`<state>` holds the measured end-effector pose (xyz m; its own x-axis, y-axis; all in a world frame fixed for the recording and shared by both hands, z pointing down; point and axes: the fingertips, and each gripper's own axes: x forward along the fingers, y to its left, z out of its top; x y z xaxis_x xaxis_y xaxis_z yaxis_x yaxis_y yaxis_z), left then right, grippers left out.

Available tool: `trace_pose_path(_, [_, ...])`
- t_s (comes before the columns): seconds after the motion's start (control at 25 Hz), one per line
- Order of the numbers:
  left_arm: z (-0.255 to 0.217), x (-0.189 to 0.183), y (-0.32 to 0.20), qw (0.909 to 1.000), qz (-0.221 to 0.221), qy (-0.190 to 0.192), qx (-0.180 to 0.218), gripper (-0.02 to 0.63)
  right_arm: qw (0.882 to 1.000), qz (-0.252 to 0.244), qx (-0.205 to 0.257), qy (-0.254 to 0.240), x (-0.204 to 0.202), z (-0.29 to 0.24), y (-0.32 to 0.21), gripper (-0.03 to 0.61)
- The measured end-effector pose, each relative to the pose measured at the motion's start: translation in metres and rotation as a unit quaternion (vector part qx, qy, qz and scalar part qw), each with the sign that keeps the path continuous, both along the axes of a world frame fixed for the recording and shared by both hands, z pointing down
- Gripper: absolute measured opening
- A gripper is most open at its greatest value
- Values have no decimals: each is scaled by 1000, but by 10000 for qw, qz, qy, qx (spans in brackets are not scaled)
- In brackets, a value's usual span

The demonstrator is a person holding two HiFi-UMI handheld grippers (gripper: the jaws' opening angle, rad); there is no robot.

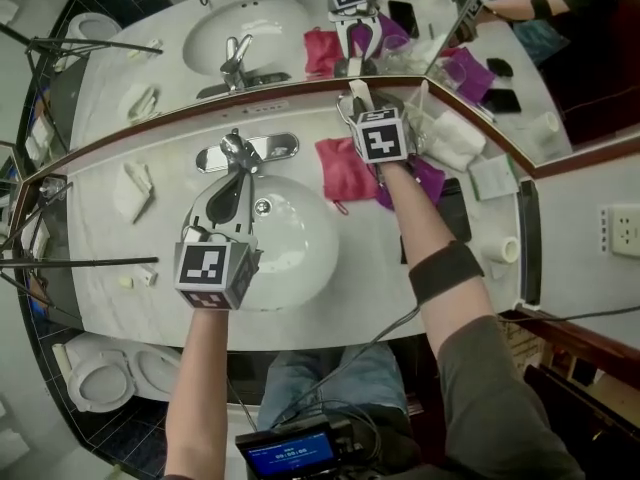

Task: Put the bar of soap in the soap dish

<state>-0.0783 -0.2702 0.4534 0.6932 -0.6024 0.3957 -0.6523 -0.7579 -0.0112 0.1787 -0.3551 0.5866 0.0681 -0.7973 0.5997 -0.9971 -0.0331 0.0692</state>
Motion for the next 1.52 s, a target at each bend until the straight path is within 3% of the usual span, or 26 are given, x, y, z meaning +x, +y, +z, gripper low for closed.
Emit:
trace_pose_path(0.68, [-9, 4, 17, 10000, 28, -32, 50, 3, 9994, 83, 198, -286, 11, -20, 29, 117])
trace_pose_path(1.12, [-31, -3, 27, 9998, -97, 169, -1, 3, 9969, 235, 611, -447, -5, -93, 100, 117])
trace_pose_path(1.36, [-41, 4, 43, 9996, 232, 77, 136, 3, 9870, 833, 718, -1169, -17, -107, 165, 117])
trace_pose_path(1.52, [-45, 13, 59, 9986, 492, 33, 182, 3, 9641, 1500, 781, -2049, -31, -89, 206, 117])
